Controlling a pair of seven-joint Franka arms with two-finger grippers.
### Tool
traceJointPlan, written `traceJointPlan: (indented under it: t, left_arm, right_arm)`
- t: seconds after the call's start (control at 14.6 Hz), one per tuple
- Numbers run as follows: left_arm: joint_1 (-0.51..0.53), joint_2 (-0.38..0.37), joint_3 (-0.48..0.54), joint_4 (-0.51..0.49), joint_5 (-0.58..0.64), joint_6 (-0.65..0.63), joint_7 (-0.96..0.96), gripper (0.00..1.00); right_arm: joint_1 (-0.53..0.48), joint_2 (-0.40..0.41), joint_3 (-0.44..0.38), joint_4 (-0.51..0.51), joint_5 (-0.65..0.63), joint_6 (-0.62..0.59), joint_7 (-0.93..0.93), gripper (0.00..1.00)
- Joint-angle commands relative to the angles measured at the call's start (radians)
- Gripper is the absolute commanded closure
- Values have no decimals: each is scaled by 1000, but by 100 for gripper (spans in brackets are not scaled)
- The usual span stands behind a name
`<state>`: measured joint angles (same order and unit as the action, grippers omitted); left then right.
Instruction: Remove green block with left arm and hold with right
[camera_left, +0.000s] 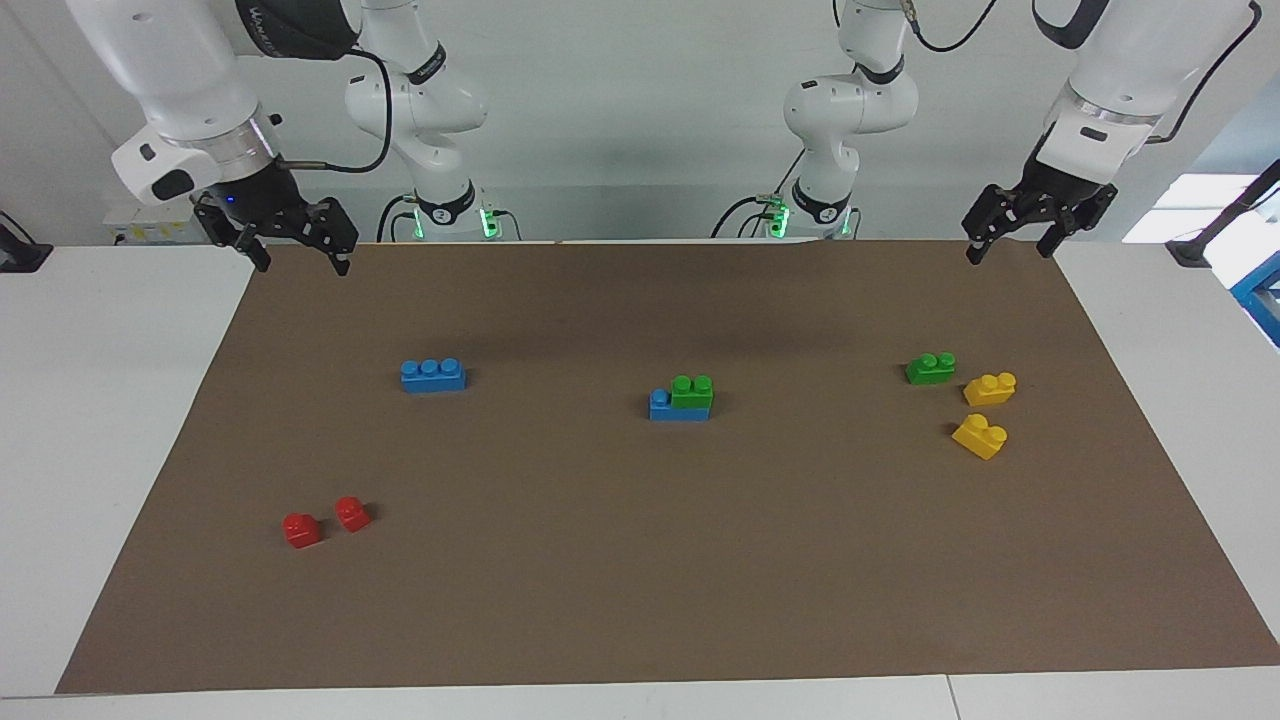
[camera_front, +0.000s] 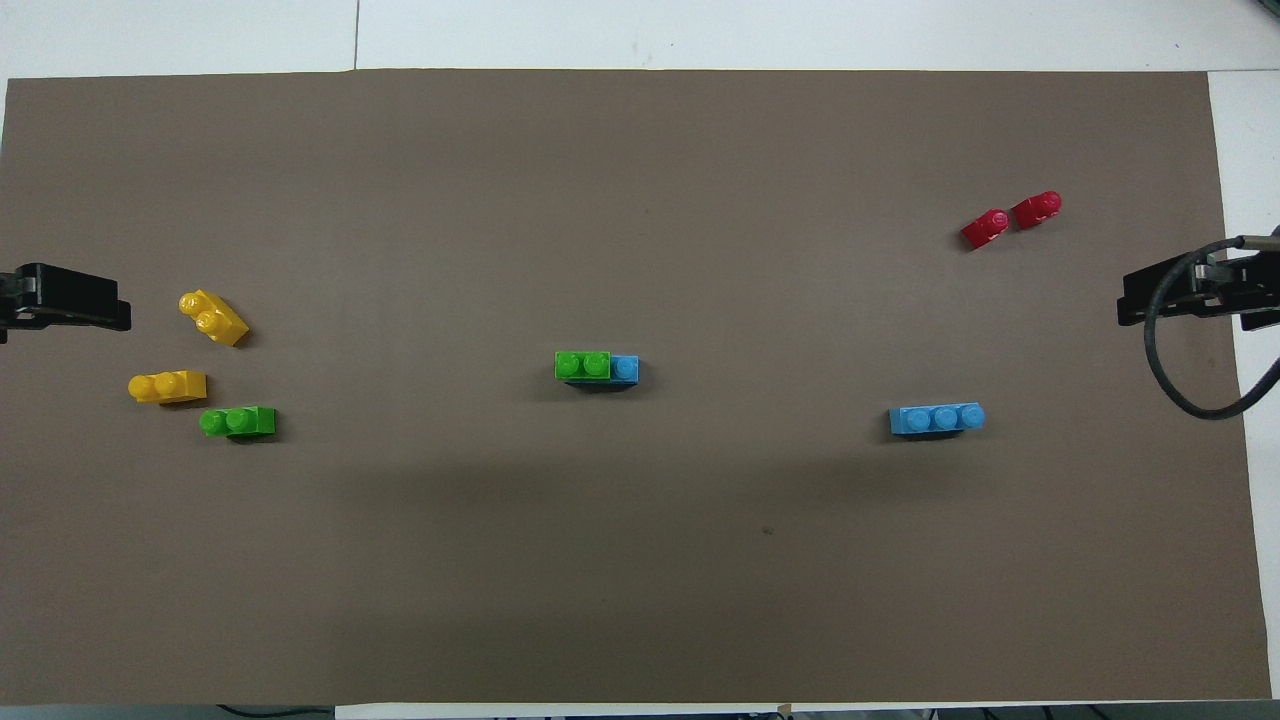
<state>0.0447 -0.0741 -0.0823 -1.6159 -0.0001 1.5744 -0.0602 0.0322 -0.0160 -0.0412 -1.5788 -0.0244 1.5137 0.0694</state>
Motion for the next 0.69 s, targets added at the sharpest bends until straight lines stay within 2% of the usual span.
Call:
traceJointPlan:
  t: [0.0,0.27,0.62]
  left_arm:
    - [-5,-24,6,-25,-15,15,8,0]
    - [3,-24,6,-27,-15,15,8,0]
    - [3,-24,6,-27,-15,15,13,0]
  right_arm:
    - [-9,-22,9,-24,11,-4,-23,0]
    - [-12,-22,7,-27,69,-4,-19,0]
    - [-17,-22,4,-27,69,8,-16,0]
